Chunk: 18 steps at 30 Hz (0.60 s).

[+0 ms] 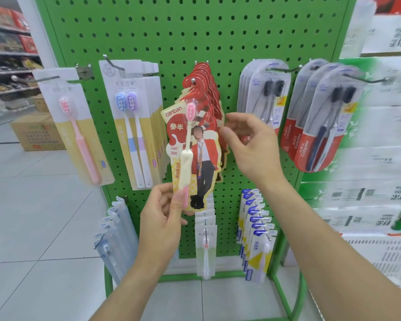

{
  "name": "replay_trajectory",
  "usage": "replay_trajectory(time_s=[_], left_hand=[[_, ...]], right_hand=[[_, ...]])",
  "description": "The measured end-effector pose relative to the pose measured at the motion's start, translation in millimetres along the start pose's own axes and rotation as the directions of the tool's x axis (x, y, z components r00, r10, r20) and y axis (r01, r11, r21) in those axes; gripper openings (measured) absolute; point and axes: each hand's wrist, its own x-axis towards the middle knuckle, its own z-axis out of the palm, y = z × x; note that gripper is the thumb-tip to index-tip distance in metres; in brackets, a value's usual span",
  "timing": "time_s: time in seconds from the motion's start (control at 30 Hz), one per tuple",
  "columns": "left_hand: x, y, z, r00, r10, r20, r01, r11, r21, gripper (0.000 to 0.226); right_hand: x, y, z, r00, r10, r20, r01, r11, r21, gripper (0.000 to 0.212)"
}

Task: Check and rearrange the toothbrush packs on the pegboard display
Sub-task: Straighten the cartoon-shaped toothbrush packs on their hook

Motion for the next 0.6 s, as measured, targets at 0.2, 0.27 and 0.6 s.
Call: replay_trajectory(time_s=[0.2, 0.27, 0.6], left_hand=[[0.7, -2.6, 4.1, 1.0, 0.01, -0.013, -0.01, 1.0, 0.022, 0.021], [0.5, -2.7, 5.7, 1.0, 0.014, -0.015, -0.013, 1.0, 0.024, 0.024], [-1.5, -3.5, 12.1, 1.0, -0.018, 0.0, 0.018, 1.0, 0.018, 0.027]], right_hand=[[7.7, 9.5, 4.9, 0.999, 0.028, 0.022, -0.027, 0.999, -0.033, 0.012], [9.0, 7.0, 5.5, 0.999, 0.041, -0.005, -0.041, 0.999, 0.004, 0.014], [-7.5, -11.0, -16.0, 0.991, -0.007, -0.136, -0.015, 0.987, -0.162, 0.006]])
